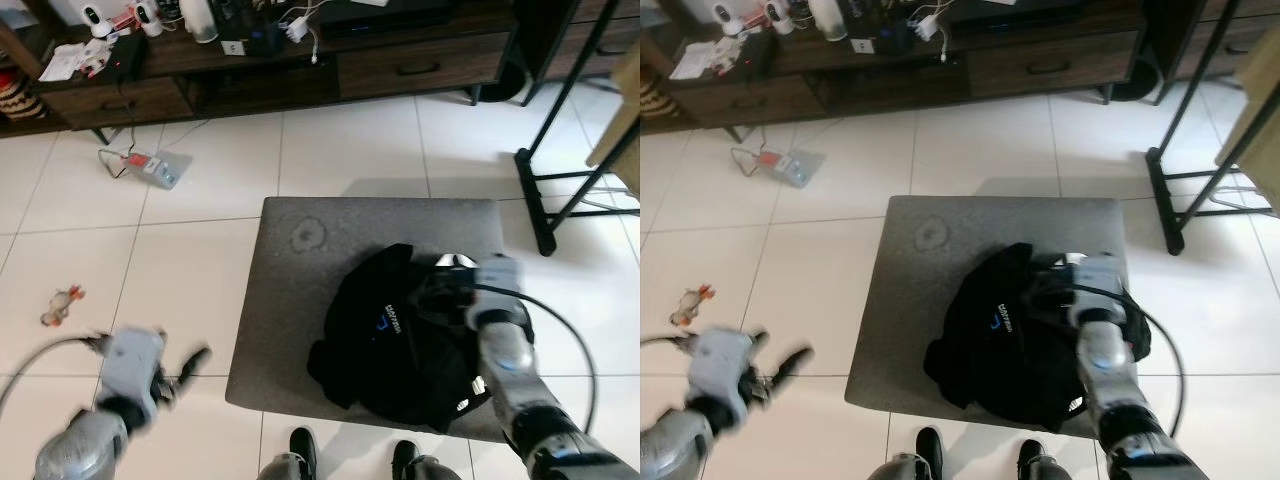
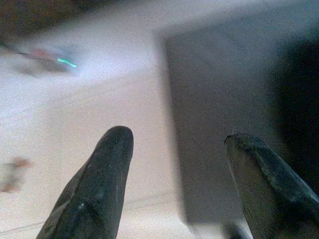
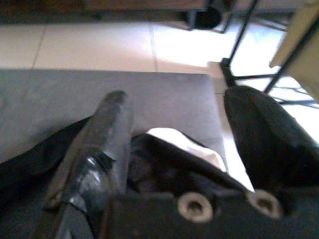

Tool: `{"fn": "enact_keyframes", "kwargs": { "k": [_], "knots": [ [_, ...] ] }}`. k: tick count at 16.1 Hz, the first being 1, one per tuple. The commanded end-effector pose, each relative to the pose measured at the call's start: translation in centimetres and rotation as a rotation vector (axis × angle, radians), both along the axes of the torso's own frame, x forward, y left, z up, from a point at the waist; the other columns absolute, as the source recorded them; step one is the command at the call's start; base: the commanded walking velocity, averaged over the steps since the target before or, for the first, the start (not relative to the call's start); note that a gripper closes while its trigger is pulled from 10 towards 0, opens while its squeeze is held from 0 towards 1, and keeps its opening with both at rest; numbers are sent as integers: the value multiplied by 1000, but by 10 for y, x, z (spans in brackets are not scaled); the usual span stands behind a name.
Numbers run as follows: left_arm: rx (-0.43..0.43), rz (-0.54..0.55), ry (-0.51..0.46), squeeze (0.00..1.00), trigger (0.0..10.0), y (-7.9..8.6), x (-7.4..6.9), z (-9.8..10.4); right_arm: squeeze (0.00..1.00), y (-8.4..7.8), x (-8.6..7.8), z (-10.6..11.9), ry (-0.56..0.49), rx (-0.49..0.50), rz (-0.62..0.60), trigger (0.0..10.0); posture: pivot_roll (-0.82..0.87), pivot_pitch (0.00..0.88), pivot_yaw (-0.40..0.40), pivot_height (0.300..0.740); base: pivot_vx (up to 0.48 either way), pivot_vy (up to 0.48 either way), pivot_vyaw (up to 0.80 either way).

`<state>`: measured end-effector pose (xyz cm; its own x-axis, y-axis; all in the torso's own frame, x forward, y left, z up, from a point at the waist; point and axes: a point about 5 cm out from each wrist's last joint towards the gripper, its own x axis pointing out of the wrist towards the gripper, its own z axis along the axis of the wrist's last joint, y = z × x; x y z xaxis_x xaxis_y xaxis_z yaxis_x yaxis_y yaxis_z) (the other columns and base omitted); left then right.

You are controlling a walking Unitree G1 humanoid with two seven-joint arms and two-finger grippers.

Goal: Hang hanger

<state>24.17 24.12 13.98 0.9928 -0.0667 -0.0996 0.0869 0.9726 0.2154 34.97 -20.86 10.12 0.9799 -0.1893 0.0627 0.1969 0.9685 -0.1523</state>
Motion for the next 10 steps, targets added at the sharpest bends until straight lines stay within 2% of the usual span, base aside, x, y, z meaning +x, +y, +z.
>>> {"fn": "enact_keyframes", "kwargs": {
  "k": [1, 2, 3, 5, 7, 8, 10],
  "knots": [
    [27, 142, -92, 0, 10000, 25, -1, 14, 0, -3, -7, -7, -7, 34, 2, 10000, 193, 403, 141, 740, 0, 0, 0],
    [2, 185, -172, 0, 10000, 35, 6, 29, 0, -7, -9, -5, -36, 61, 17, 10000, 185, 358, 122, 740, 0, 0, 0],
    [-61, 170, -207, 0, 10000, 35, 13, 36, 0, -8, -11, -3, -60, 55, 46, 10000, 173, 329, 111, 740, 0, 0, 0],
    [-73, 135, -190, 0, 10000, 25, 21, 24, 0, -4, -11, 0, -86, 63, 70, 10000, 132, 252, 82, 740, 0, 0, 0],
    [-87, 122, -197, 0, 10000, 14, 30, 14, 0, 6, -10, 3, -111, 76, 117, 10000, 117, 172, 62, 740, 0, 0, 0],
    [-99, 123, -212, 0, 10000, 12, 34, 14, 0, 12, -8, 3, -106, 82, 141, 10000, 115, 110, 53, 740, 0, 0, 0],
    [-105, 137, -230, 0, 10000, 19, 34, 14, 0, 19, -7, 6, -118, 99, 166, 10000, 109, 48, 48, 740, 0, 0, 0]
  ]
}}
